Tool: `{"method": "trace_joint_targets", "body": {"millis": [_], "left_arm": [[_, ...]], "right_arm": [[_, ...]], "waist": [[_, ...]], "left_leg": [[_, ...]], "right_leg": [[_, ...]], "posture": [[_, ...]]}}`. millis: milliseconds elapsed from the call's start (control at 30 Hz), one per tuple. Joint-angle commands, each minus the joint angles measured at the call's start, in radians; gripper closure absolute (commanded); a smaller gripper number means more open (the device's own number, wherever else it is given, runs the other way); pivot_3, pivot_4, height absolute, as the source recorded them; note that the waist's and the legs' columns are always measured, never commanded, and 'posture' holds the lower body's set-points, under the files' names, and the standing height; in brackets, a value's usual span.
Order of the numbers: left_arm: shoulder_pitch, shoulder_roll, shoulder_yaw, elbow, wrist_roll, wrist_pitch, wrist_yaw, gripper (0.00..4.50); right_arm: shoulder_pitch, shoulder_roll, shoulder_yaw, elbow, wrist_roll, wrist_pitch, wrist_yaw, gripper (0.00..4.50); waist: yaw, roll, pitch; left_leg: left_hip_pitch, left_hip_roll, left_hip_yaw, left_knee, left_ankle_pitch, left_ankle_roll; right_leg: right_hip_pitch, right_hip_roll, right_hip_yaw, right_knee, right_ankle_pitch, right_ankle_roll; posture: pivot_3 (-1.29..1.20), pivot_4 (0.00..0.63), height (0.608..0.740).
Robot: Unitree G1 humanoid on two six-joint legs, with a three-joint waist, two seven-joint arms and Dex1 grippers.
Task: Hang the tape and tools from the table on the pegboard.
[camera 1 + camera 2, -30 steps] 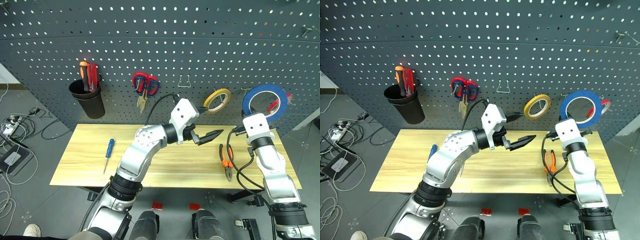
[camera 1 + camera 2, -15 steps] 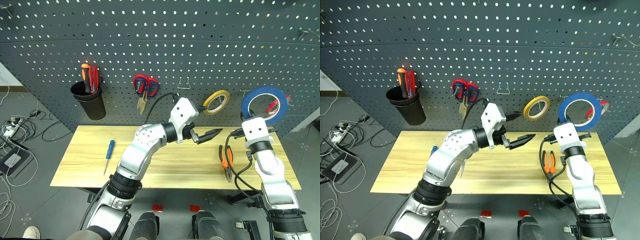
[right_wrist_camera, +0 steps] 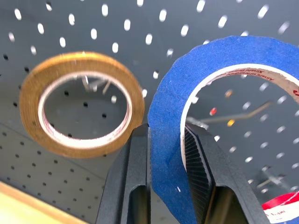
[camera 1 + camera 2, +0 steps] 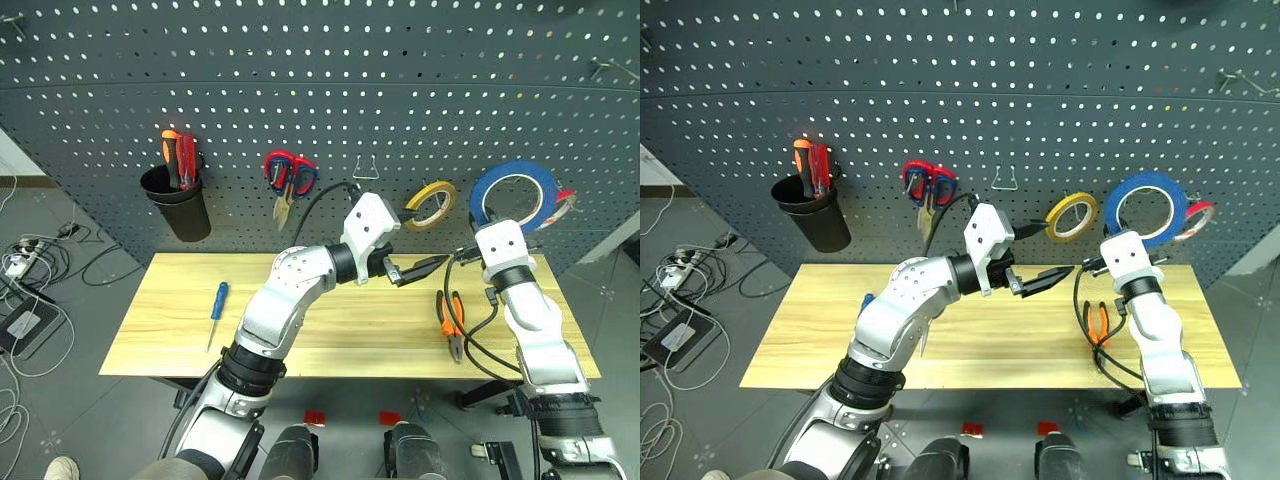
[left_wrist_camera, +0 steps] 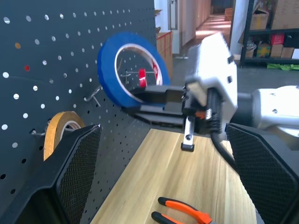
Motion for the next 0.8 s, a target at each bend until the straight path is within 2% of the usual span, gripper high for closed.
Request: {"method": "trace_joint_targets", "body": {"millis": [33, 533, 800], "left_arm": [[-0.006, -0.004, -0.010, -0.031, -0.005, -0.011, 0.013, 0.00], [-0.003, 0.003, -0.005, -0.046, -0.010, -0.001, 0.038, 0.00], [-0.005, 0.005, -0.008, -0.042, -0.014, -0.004, 0.036, 0.00]], "right_arm": [[-0.053, -0.019, -0.023, 0.035, 0.030, -0.057, 0.012, 3.80], [-0.078, -0.023, -0.014, 0.100, 0.053, -0.074, 0.038, 3.80], [-0.026, -0.016, -0.027, 0.045, 0.061, -0.040, 0.022, 1.26]], "waist": [[0.000, 0.000, 0.000], [0.005, 0.000, 0.000], [0.006, 0.000, 0.000]], "left_leg": [[0.000, 0.000, 0.000, 0.000, 0.000, 0.000], [0.000, 0.000, 0.000, 0.000, 0.000, 0.000], [0.000, 0.000, 0.000, 0.000, 0.000, 0.000]], "right_leg": [[0.000, 0.000, 0.000, 0.000, 0.000, 0.000], [0.000, 0.000, 0.000, 0.000, 0.000, 0.000], [0.000, 0.000, 0.000, 0.000, 0.000, 0.000]], "posture": [[0.04, 0.109, 0.740], [0.05, 0.114, 0.740], [0.04, 0.121, 0.740]]}}
